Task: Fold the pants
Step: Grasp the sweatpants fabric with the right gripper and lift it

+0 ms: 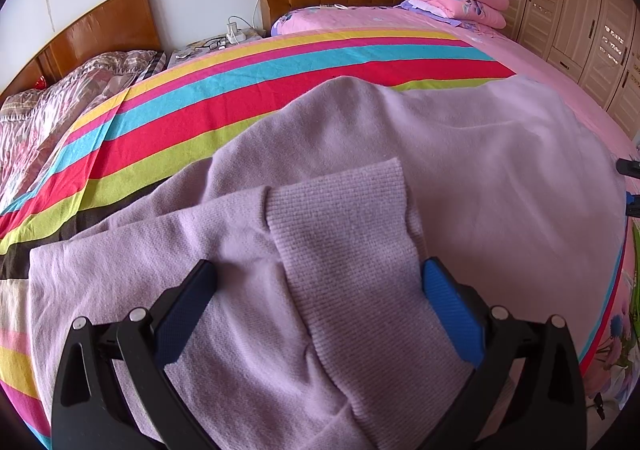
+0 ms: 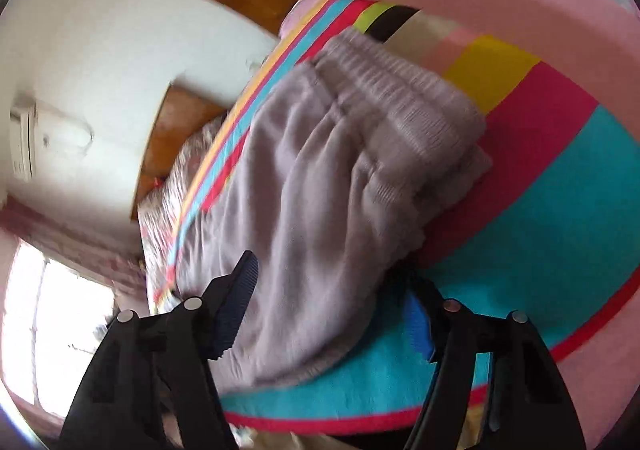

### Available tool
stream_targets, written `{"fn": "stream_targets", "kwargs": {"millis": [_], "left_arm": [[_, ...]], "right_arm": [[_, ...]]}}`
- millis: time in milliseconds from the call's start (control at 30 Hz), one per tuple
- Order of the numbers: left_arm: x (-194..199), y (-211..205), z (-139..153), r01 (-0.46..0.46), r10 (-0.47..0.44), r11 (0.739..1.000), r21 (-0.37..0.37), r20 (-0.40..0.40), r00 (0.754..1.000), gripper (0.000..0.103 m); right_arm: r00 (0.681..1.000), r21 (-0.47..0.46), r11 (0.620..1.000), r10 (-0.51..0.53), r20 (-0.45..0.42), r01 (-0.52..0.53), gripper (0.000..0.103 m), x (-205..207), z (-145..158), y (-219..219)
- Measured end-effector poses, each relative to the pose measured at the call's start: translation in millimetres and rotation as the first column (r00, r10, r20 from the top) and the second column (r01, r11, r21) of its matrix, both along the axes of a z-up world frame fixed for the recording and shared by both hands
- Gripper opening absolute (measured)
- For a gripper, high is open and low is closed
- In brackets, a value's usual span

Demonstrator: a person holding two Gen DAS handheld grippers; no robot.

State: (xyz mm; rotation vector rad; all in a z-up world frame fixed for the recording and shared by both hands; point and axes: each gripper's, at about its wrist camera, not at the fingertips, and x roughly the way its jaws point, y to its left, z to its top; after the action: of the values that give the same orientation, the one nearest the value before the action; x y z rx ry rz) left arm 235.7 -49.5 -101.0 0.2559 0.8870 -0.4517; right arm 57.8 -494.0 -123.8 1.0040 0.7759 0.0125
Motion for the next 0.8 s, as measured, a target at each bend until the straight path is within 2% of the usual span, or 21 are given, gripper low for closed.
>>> {"fn": "stream_targets", "kwargs": {"millis": [167, 200, 233, 300, 367, 467, 567, 667, 700, 767, 800], "left_arm": [[0.1, 0.2, 0.6, -0.003, 0.003, 1.000, -0.001, 0.001, 1.000, 0.102], [0.0, 0.5, 0.6, -0.002, 0.002, 1.000, -0.001, 0.001, 1.000, 0.102], [0.1, 0.6, 0.7, -0.002, 0.002, 1.000, -0.002, 0.001, 1.000, 0.102], [0.1, -0.1, 0.9, -0.003, 0.003, 1.000, -0.002, 0.003, 1.000, 0.102], [-0.6, -0.8, 0.8, -0.004, 0.004, 1.000, -0.002, 0.004, 1.000, 0.102], [-0.7, -0.8, 0.7, -0.006, 0.006, 1.000, -0.003, 0.004, 1.000, 0.102], [-0.5, -1.9, 0.9, -0.005, 0.005, 1.000, 0.001, 0.003, 1.000, 0.102], [-0.7, 0.9, 6.6, -0.021, 0.021, 1.000, -0.003, -0.010, 1.000, 0.102], [-3.9, 6.1, 13.3, -0.036, 0.036, 0.999, -0.025, -0.007, 0.999, 0.102], [-17.8, 31.0, 41.8, -0.052, 0.059, 0.990, -0.129, 0.055, 0.997, 0.101], [-25.3, 47.7, 58.2, -0.068, 0.085, 0.984, -0.168, 0.097, 0.992, 0.102]], "right_arm": [[0.992, 0.069, 0.990, -0.122, 0.025, 0.120, 0.056, -8.9, -6.0, -3.2], [0.991, 0.065, 0.989, -0.135, 0.017, 0.133, 0.048, -11.1, -7.8, -1.8], [0.990, 0.040, 0.989, -0.141, 0.002, 0.141, 0.034, -12.4, -9.2, 0.1], [0.989, -0.008, 0.989, -0.148, 0.002, 0.148, 0.026, -14.6, -10.1, 4.5], [0.987, -0.054, 0.985, -0.161, 0.017, 0.161, 0.022, -15.7, -7.1, 10.8], [0.974, -0.038, 0.975, -0.215, 0.067, 0.218, 0.020, -28.1, -1.3, 17.0], [0.960, -0.070, 0.967, -0.234, 0.152, 0.246, 0.019, -32.2, 22.4, 28.2], [0.954, -0.267, 0.935, -0.168, 0.248, 0.234, 0.019, -25.1, 81.4, 63.3], [0.955, -0.391, 0.898, -0.093, 0.282, 0.203, 0.019, -17.5, 110.7, 89.6], [0.949, -0.554, 0.821, 0.052, 0.312, 0.138, 0.019, -4.7, 149.1, 137.5], [0.934, -0.643, 0.761, 0.163, 0.317, 0.085, 0.019, 5.6, 168.3, 174.3]]}}
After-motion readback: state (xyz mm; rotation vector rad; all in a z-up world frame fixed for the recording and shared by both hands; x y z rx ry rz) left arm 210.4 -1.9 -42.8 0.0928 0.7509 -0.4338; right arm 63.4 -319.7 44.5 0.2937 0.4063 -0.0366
